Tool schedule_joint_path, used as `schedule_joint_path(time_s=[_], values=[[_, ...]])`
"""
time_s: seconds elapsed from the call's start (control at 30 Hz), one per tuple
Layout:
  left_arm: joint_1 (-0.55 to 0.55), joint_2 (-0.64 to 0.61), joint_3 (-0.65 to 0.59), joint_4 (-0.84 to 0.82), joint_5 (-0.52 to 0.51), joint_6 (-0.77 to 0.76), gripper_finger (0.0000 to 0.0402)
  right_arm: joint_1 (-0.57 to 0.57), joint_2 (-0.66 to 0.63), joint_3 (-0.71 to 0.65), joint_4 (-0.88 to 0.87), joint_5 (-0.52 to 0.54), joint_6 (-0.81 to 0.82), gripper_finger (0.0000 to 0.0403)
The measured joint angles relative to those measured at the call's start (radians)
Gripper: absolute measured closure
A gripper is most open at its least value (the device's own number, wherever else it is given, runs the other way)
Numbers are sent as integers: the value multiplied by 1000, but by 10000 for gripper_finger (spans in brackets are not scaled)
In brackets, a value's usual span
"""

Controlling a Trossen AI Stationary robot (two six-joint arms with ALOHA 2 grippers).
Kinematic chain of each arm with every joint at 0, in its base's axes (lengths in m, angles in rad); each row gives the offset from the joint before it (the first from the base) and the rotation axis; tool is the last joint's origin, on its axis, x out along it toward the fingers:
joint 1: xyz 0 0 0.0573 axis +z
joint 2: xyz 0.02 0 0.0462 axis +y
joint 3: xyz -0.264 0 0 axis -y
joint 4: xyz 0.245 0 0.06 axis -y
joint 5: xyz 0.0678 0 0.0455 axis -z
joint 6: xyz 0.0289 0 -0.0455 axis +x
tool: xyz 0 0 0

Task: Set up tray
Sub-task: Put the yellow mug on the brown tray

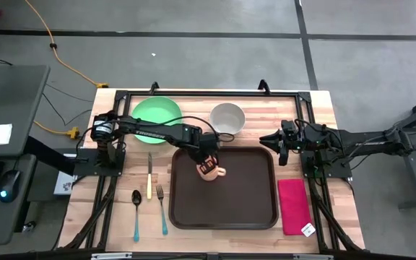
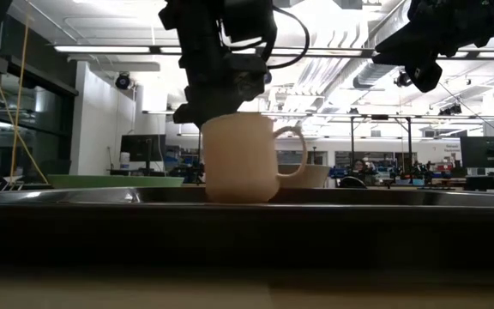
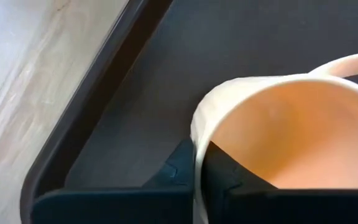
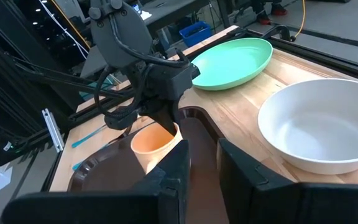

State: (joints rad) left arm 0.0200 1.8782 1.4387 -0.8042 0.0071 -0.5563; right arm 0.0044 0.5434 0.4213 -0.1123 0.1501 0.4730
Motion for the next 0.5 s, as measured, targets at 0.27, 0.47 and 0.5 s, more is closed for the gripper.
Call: schedule_joint_path(time_s=[0.27,0.47,0.5], values=[[0,0,33,-36,0,1,370,0,0,0,0,0,0,346],[0,-1,126,-192,-87,10,382,0,0,0,0,0,-1,346],[0,-2,144,-222,-103,10,382,0,0,0,0,0,-1,345]])
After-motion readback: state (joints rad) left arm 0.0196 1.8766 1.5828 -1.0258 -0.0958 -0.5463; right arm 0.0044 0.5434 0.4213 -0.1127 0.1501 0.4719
